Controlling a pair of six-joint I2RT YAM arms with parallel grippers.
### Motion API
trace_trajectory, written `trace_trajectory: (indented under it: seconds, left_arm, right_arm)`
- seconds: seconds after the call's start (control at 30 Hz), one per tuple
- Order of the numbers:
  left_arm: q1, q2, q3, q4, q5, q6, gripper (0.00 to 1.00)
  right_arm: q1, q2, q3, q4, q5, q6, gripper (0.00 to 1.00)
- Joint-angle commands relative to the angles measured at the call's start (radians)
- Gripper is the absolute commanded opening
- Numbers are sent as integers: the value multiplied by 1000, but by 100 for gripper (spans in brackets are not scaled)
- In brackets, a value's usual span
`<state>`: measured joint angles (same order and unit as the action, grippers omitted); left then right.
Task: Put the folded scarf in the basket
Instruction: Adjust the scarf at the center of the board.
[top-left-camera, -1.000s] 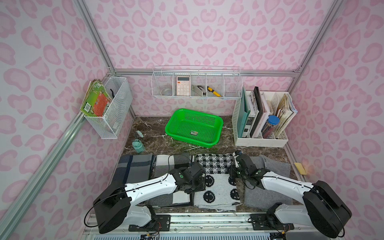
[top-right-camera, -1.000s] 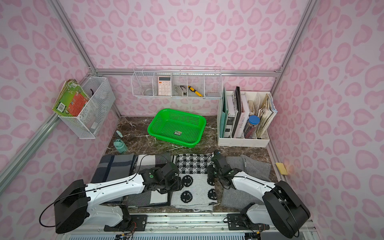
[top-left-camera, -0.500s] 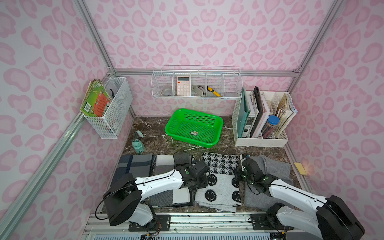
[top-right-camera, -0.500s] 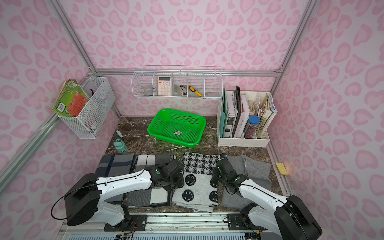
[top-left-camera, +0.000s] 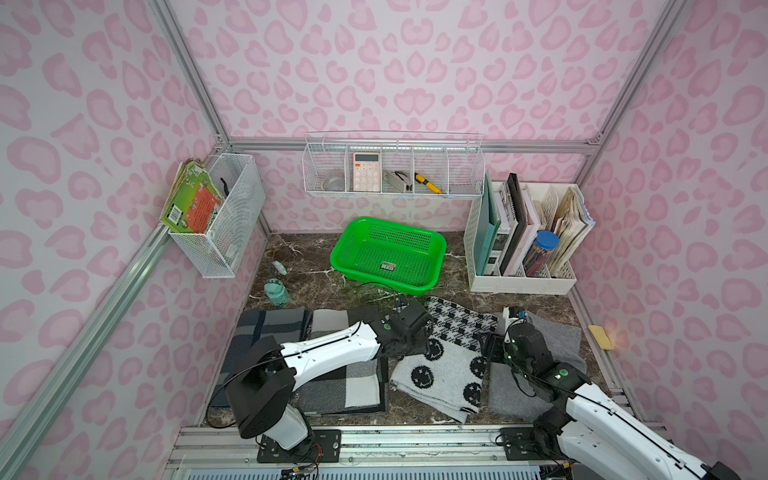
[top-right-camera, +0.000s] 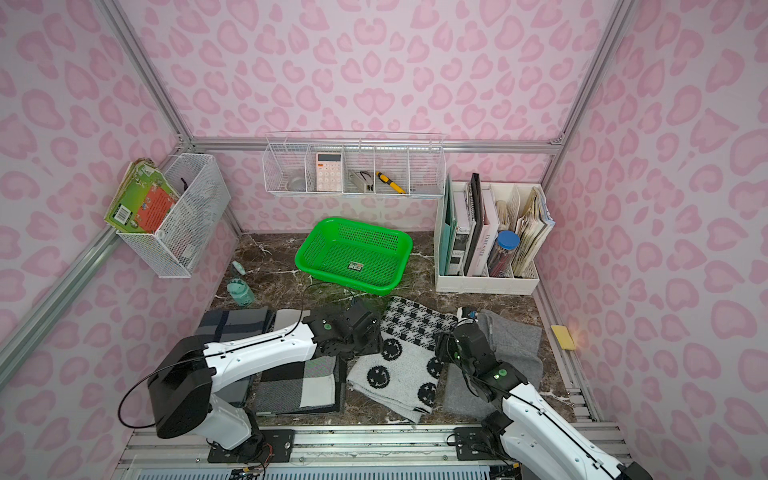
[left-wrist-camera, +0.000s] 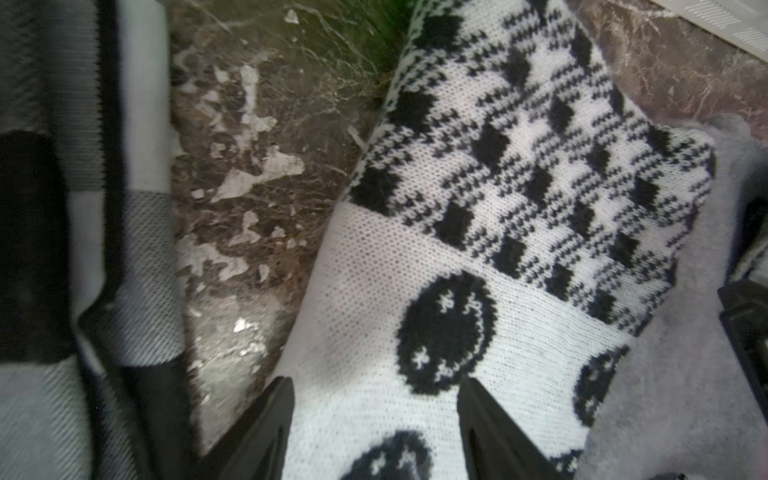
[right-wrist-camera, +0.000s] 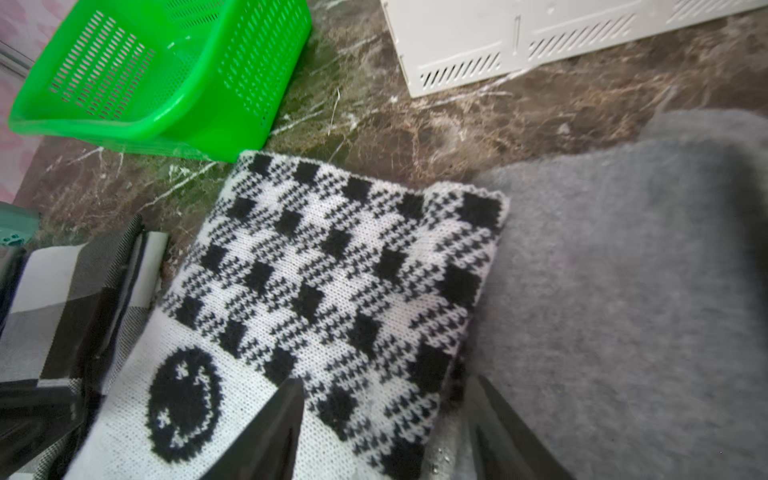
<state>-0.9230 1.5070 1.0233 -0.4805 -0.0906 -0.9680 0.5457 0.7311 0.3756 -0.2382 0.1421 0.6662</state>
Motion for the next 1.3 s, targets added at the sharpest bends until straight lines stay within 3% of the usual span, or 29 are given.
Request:
trace_trajectory:
  seconds: [0.0,0.3,0.53,0.83,1.0,1.27]
  left_arm:
    - [0,-114,-64,-75,-54,-61,72]
    - [-82,-408,-275,-101,15,-338,87]
    - [-216,-519,-331,-125,-48,-519,89]
    - [-329,-361,-363,89,-88,-660,79]
    - [-342,-249,-303,122,-76,-649,73]
    - [-349,-145,-312,174,-33,-721,70]
  right_arm:
    - [-17,-14,28,-26,12,-41,69]
    - [-20,164,88,102,-76,-95,71]
    - [-18,352,147,192,-136,-130,70]
    - [-18,503,204,218,-186,-133,66]
    - [-17,522,178,247,-200,-118,65]
    - [-18,515,142,265,-202,-105,64]
